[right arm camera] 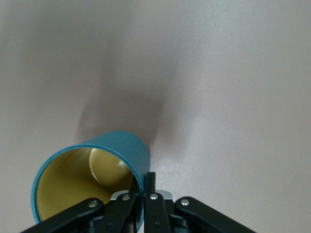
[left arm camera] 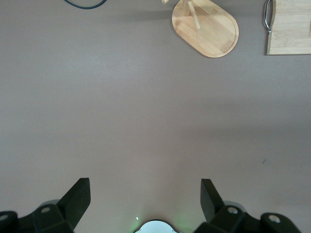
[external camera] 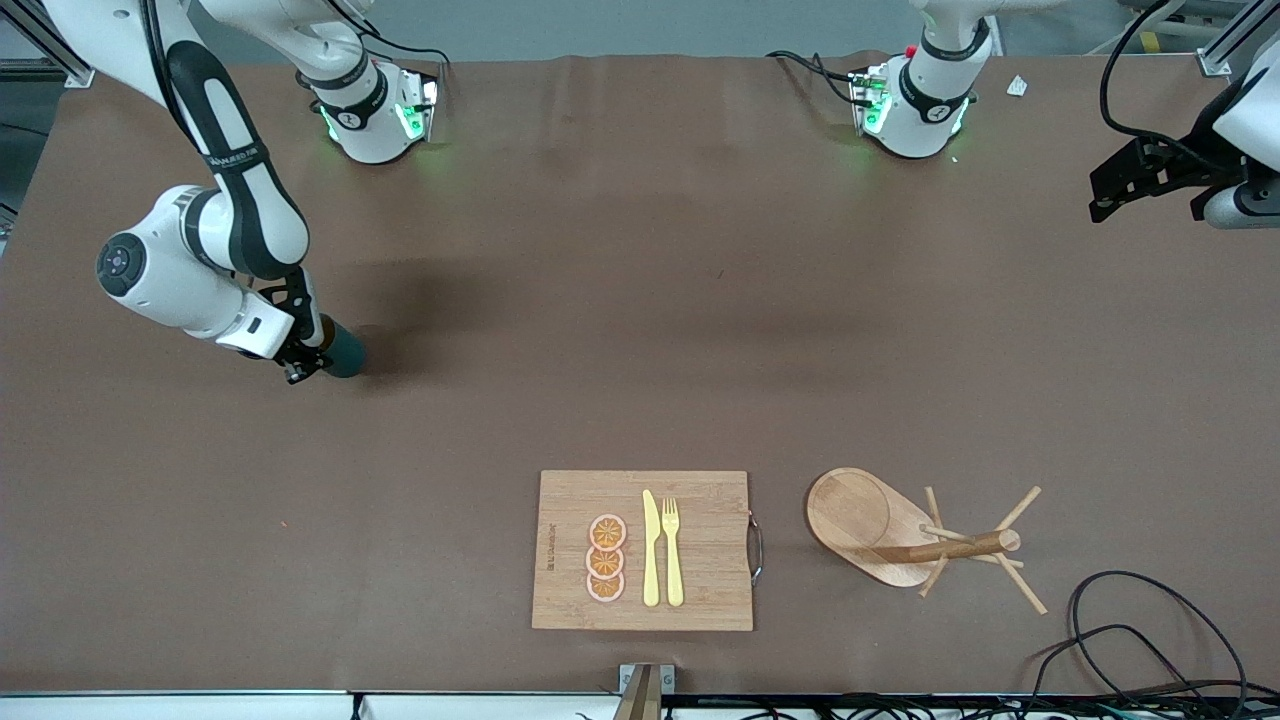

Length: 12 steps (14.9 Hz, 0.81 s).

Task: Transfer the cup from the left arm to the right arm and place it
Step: 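Lower the mug onto the table with the right gripper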

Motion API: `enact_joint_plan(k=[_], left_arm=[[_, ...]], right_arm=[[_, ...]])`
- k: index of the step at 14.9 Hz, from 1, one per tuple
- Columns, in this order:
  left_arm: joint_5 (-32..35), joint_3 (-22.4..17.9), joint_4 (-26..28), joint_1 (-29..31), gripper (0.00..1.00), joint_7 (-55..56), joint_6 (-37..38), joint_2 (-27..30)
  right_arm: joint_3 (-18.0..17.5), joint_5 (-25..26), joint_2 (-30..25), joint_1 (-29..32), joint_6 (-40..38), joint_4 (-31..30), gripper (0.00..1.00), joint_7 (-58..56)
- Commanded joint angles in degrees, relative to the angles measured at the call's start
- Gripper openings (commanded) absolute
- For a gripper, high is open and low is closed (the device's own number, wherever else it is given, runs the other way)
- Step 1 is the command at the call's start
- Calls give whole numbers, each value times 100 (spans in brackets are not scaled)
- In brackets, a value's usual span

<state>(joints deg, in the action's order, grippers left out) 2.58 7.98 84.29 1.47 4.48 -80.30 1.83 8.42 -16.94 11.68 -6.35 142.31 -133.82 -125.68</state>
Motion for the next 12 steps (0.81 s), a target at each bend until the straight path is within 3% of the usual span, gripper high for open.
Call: enact_joint_plan(k=[1, 8, 11, 12], left_arm=[[15, 20, -132, -68, 100, -105, 93, 19], [-3, 46, -299, -121, 100, -114, 93, -69], [-12, 81, -290, -112, 100, -105, 93, -60], [-12, 81, -290, -121, 100, -105, 93, -60]], right_arm=[[71, -38, -26, 99, 7, -22, 0, -80], [160, 911, -184, 99, -248, -22, 0, 1105], [160, 965, -184, 99, -257, -22, 1, 1247], [160, 965, -175, 99, -257, -22, 7, 1317]])
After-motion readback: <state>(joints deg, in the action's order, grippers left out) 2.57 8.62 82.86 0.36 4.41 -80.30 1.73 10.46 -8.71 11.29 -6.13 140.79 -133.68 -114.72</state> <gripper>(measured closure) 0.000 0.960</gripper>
